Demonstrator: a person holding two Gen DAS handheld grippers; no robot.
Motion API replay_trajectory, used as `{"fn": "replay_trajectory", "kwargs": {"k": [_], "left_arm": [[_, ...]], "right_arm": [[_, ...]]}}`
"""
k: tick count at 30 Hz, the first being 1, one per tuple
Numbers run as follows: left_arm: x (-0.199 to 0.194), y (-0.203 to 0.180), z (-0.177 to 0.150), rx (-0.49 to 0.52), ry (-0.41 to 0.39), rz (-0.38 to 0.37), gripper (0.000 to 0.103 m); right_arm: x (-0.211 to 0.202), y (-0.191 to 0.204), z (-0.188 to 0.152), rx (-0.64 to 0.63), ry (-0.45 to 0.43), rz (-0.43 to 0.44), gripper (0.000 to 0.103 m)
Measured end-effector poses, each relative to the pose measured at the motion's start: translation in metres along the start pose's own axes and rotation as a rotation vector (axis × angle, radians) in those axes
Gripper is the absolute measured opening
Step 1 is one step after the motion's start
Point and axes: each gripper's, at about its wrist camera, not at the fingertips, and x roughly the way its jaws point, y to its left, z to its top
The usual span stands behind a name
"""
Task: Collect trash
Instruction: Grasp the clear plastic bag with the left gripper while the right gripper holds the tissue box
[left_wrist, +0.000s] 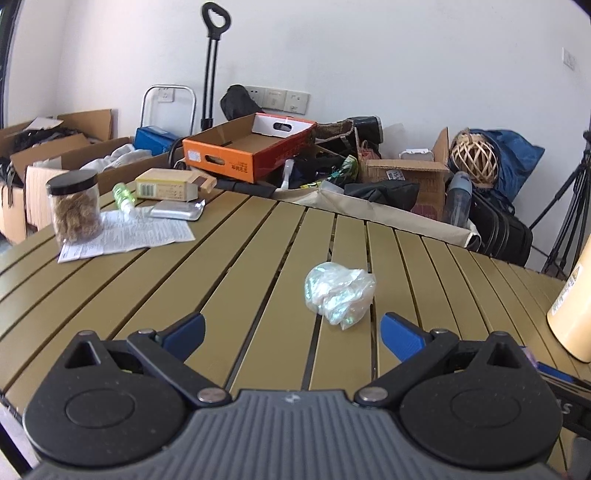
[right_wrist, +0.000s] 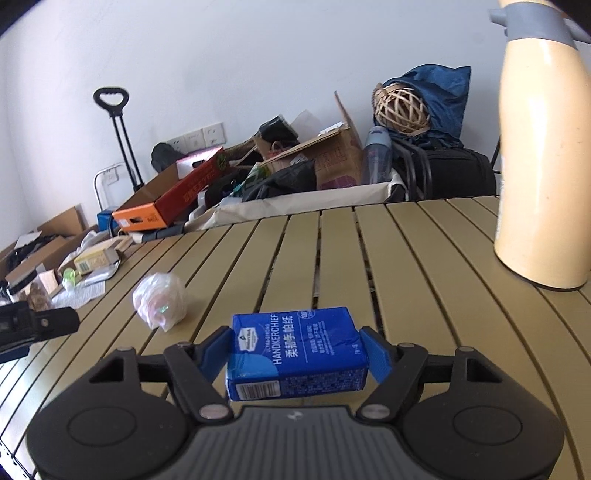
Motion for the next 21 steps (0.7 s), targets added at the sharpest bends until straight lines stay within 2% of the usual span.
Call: {"fn": "replay_trajectory", "kwargs": {"k": [7, 12, 21], "left_arm": [[0.03, -0.031, 0.021, 0.072, 0.008, -0.012, 0.103], [0.066, -0.054, 0.03, 0.146, 0.042, 0.038, 0.103], [0.119, -0.065, 0.026, 0.136, 0.116, 0.112, 0.103]], "right_arm": [[-0.011, -0.036, 0.01, 0.088, -0.036, -0.031, 0.074], [-0.02, -0.06, 0.013, 0.128, -0.058, -0.071, 0.074], [-0.034, -0.098, 0.014, 0.165, -0.096, -0.131, 0.074]]}}
